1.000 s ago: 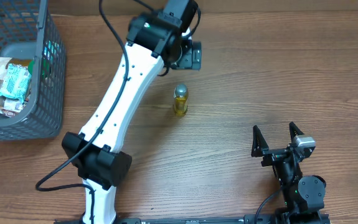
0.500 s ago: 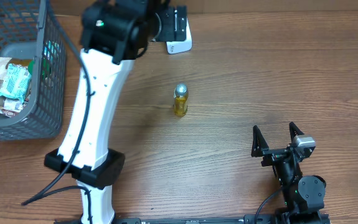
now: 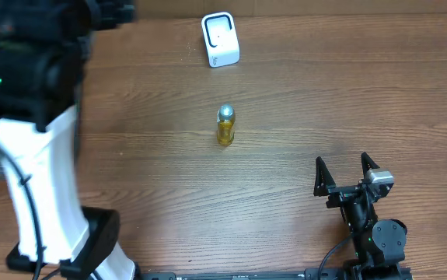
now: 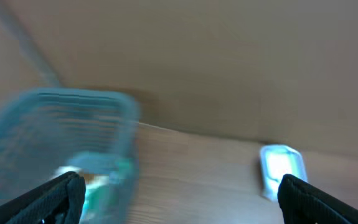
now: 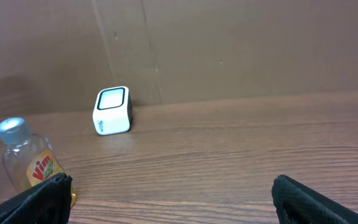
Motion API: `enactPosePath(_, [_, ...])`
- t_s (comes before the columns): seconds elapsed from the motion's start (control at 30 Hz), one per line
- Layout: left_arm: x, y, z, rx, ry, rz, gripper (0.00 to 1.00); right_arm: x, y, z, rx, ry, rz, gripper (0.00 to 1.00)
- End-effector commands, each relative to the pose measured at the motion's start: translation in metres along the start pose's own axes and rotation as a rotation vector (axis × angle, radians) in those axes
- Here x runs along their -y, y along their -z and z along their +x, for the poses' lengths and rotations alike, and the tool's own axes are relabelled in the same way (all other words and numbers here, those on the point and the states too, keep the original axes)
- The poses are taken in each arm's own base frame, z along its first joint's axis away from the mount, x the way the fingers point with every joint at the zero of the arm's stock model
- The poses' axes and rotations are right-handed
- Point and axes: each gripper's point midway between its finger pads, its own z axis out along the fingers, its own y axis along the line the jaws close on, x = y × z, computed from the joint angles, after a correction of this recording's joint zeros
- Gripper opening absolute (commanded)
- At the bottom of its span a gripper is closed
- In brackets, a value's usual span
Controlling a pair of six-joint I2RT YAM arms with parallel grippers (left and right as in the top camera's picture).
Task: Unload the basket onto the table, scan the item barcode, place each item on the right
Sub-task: 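Reach into the basket and grasp the green-capped jar with the left gripper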
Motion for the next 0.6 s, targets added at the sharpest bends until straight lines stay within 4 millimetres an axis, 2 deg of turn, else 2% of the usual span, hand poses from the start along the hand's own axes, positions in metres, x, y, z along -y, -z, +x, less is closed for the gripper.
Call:
enactPosePath(0.0, [-0.061,0.003,-0.008,0.022,0.01,-0.181,1.0,0.0,0.0,0.002,0.003,0.004,-0.002,1.0])
enactPosePath(0.17, [-0.118,-0.029,0.014,-0.084,0.079,-0.249,0.99,0.0,0.0,0.002,0.003,0.004,-0.002,1.0])
enactPosePath(0.37, [-0.15,-0.066,0.044,-0.204,0.182,-0.185,1.0,0.0,0.0,0.002,0.003,0.004,-0.002,1.0])
enactPosePath(0.57, [-0.182,-0.108,0.09,-0.363,0.258,-0.189,1.0,0.0,0.0,0.002,0.003,0.004,-0.002,1.0])
